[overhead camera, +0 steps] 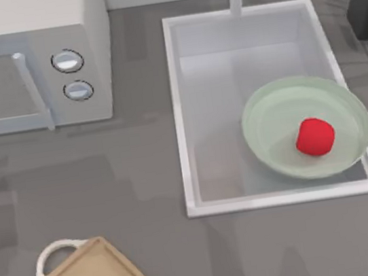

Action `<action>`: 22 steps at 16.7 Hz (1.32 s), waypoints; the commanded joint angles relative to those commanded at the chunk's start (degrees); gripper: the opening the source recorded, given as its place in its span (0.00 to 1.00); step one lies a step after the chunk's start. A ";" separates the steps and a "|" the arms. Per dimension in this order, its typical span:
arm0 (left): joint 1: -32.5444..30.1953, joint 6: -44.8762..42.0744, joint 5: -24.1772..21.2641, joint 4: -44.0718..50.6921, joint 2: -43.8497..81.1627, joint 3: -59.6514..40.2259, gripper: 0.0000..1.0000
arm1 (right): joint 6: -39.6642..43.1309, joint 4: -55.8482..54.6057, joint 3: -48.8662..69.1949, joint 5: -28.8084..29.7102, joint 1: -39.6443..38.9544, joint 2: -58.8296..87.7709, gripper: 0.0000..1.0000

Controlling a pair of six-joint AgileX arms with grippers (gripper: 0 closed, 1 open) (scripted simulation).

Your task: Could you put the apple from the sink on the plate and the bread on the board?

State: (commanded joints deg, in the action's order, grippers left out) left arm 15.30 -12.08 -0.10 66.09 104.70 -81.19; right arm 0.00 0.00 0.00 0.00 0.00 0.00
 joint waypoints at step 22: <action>-19.79 -50.40 4.67 -2.83 -4.96 19.26 0.00 | 0.00 0.00 0.00 0.00 0.00 0.00 1.00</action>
State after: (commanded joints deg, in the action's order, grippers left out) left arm -4.48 -62.48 4.57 63.26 99.75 -61.93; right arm 0.00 0.00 0.00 0.00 0.00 0.00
